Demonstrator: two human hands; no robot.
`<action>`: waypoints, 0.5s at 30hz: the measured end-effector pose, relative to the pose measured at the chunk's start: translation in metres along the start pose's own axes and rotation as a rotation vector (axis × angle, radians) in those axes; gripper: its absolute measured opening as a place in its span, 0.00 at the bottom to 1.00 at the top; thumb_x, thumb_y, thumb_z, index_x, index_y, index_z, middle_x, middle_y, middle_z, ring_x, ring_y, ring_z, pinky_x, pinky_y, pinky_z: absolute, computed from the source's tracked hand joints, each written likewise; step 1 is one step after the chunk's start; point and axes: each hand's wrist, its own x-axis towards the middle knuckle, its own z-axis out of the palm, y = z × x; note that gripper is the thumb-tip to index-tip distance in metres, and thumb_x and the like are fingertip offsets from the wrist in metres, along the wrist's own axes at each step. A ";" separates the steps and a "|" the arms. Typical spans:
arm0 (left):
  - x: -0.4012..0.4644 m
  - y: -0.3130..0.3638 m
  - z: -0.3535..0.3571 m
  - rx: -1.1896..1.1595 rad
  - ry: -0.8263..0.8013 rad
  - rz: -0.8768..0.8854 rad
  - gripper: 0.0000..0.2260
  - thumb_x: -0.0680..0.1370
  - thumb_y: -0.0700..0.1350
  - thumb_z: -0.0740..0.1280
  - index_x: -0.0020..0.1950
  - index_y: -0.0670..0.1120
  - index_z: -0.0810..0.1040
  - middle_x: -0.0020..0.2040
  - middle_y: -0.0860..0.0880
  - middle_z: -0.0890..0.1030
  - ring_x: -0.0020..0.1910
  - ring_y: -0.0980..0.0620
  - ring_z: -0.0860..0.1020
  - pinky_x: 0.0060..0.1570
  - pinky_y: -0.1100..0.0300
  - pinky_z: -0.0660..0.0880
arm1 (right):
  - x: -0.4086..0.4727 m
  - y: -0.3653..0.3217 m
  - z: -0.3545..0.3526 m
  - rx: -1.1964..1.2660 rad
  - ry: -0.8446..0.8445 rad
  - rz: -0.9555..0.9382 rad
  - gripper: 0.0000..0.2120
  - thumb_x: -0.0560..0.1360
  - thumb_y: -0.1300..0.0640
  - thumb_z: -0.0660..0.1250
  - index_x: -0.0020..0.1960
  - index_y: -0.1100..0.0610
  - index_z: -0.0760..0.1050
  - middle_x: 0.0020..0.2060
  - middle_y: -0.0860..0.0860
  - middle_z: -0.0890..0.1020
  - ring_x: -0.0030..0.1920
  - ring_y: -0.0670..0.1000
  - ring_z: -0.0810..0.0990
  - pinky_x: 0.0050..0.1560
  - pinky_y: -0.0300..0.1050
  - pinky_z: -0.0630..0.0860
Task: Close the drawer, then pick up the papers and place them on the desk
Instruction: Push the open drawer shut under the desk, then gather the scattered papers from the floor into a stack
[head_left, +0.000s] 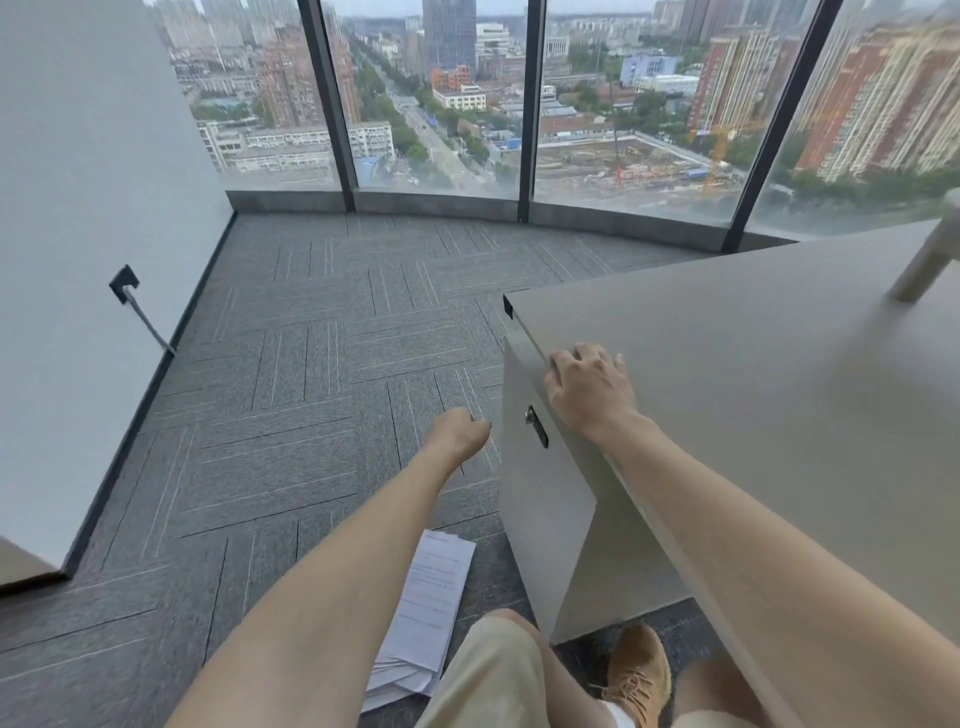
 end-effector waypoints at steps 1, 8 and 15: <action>-0.011 -0.003 -0.010 0.036 0.005 0.013 0.17 0.77 0.47 0.60 0.30 0.46 0.62 0.28 0.49 0.66 0.27 0.50 0.63 0.29 0.58 0.59 | -0.009 -0.009 -0.003 0.002 -0.007 -0.005 0.18 0.80 0.49 0.56 0.62 0.58 0.76 0.63 0.60 0.76 0.67 0.63 0.72 0.72 0.62 0.63; -0.094 -0.036 -0.077 0.136 0.071 0.027 0.13 0.76 0.43 0.59 0.31 0.44 0.67 0.30 0.46 0.70 0.27 0.51 0.65 0.29 0.58 0.62 | -0.077 -0.081 -0.019 0.045 -0.023 -0.109 0.19 0.80 0.50 0.59 0.66 0.59 0.75 0.61 0.61 0.78 0.61 0.63 0.77 0.61 0.56 0.73; -0.166 -0.071 -0.128 0.140 0.171 0.013 0.16 0.76 0.42 0.58 0.56 0.33 0.77 0.55 0.33 0.81 0.54 0.36 0.80 0.47 0.49 0.78 | -0.129 -0.126 -0.036 0.090 -0.066 -0.179 0.21 0.79 0.50 0.61 0.69 0.59 0.74 0.62 0.60 0.79 0.61 0.61 0.79 0.59 0.56 0.77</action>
